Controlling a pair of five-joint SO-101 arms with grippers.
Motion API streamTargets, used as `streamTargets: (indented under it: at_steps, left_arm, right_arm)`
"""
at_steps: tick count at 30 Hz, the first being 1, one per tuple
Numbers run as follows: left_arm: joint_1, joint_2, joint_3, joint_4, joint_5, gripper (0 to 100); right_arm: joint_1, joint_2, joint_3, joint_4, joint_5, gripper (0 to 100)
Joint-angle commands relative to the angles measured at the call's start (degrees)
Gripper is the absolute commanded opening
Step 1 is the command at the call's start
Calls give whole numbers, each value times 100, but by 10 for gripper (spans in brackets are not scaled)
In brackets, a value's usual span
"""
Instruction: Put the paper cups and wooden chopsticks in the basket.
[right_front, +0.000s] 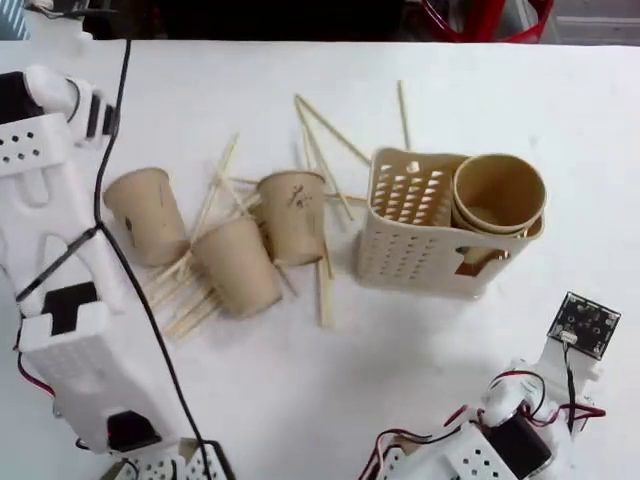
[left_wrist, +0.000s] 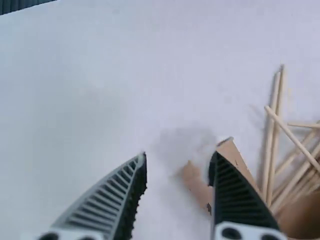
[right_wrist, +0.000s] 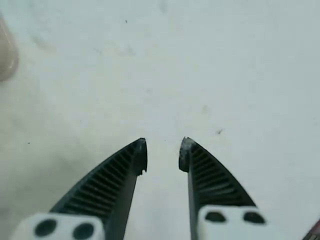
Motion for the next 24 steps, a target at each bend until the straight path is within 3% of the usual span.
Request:
streamTargets:
  at_steps: [1,6,14,19,21,24]
  left_arm:
    - [-286,532,0,-642,-237,218]
    - [-233,1226,-62,-290,-519,219]
    - [-233,1297,-53,-1187,-202,219]
    - [-171,1305,9,-1064,-308,259]
    - [-145,1305,9,-791,-747,308]
    - [-75,1305,9,-457,-2057,322]
  right_arm:
    - [-48,4,105,-110,79,122]
    - [-22,13,299,-101,404,122]
    - [31,4,448,-4,448,120]
    - [13,4,484,-13,448,120]
    - [31,4,492,-13,448,120]
    - [40,4,492,-13,448,120]
